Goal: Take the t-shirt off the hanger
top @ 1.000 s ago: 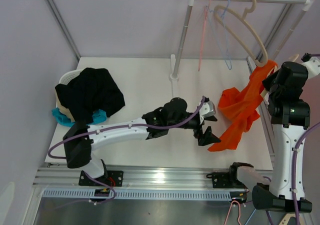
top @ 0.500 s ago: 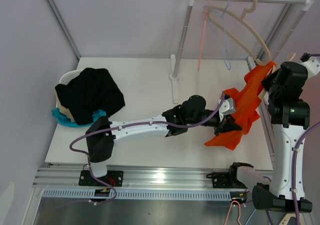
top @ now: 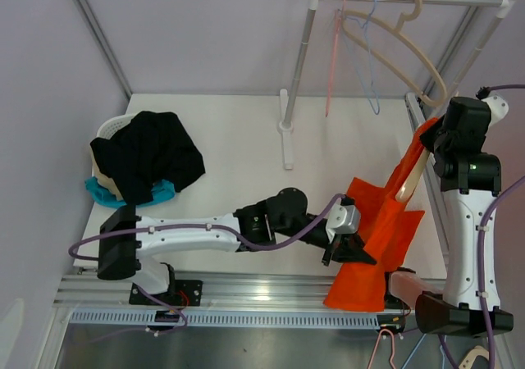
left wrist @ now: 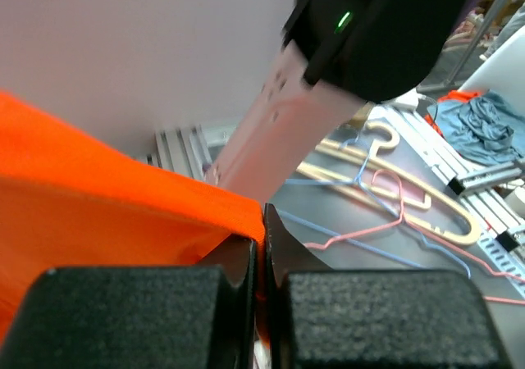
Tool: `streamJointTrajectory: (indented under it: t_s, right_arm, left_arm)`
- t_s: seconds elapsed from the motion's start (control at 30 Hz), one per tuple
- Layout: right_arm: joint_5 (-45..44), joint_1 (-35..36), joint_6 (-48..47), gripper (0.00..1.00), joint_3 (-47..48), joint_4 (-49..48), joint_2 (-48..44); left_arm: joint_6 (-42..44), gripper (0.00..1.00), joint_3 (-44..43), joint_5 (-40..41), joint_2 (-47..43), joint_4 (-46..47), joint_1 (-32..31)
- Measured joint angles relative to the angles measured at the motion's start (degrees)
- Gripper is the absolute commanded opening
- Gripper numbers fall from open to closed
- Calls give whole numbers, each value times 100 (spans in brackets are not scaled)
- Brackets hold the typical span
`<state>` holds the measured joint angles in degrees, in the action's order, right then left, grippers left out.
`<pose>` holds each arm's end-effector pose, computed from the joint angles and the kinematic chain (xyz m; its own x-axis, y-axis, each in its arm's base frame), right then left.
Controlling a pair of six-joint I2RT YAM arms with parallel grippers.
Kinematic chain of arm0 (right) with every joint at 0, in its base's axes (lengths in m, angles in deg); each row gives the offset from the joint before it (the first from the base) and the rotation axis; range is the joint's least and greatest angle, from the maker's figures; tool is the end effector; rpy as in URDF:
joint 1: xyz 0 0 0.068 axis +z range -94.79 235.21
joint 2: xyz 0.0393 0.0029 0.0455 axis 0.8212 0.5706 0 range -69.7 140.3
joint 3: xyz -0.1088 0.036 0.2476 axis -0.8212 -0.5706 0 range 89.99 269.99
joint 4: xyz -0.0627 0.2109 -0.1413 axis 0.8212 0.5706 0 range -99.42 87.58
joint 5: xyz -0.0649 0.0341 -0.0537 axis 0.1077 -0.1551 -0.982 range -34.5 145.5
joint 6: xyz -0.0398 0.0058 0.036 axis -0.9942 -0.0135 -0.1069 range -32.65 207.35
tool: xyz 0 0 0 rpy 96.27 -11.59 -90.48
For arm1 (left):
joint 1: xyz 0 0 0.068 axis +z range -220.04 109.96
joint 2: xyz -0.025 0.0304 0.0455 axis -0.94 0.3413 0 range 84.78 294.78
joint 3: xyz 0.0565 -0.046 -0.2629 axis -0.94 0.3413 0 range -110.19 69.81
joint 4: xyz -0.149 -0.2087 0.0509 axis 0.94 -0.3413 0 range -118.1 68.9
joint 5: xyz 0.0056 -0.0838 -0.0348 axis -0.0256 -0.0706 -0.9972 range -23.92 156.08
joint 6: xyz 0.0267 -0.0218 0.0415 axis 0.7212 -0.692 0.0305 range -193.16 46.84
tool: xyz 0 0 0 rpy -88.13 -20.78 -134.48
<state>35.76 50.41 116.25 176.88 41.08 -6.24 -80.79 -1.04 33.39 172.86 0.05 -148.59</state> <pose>0.1970 -0.0285 0.4531 -0.2143 0.4745 -0.8538 0.5506 0.7806 0.2957 0.0540 -0.3632 0.3692 -0.1104 -0.0184 -0.9937 0.9254 -0.3666 -0.0960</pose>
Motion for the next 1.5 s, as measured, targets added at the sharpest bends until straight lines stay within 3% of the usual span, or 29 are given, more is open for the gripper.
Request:
streamJointTrajectory:
  t_s: [0.13, 0.27, 0.4, 0.53, 0.87, 1.0, 1.13, 1.23, 1.37, 1.5]
  right_arm:
    - [404, -4, -79, 0, 116, 140, 15]
    - [852, -4, -205, 0, 424, 376, 20]
    - [1054, -4, -304, 0, 570, 638, -105]
    - [1480, -9, -321, 0, 577, 1012, -363]
    - [2271, 146, -92, 0, 354, 2118, -1676]
    - [2264, 146, -402, 0, 393, 2006, -1921]
    - [2315, 146, -813, 0, 4, 1379, -1893]
    - [2496, 146, -1198, 0, -153, 942, -1464]
    - [2638, 155, -1582, 0, -94, 295, -610]
    - [2653, 157, -1974, 0, 92, -146, 11]
  left_arm:
    - [-367, 1, -46, -146, 605, -28, 293]
    - [-1047, 1, -922, -420, 2070, -269, 872]
    - [-1303, 1, -1519, -319, 2848, -791, 1287]
    - [-1744, 1, -1808, 79, 2951, -817, 1471]
    - [-2621, 1, -1980, 1985, 2944, -1296, 2297]
    - [-2603, 1, -1349, 2271, 2509, -1257, 2398]
    - [-2275, 1, -219, 2483, 1257, -1550, 2061]
    - [-2022, 1, 0, 2050, 269, -2070, 1943]
    - [-1764, 1, -566, 1556, -629, -3182, 2562]
    - [-1486, 1, -2437, 1617, -791, -4183, 3449]
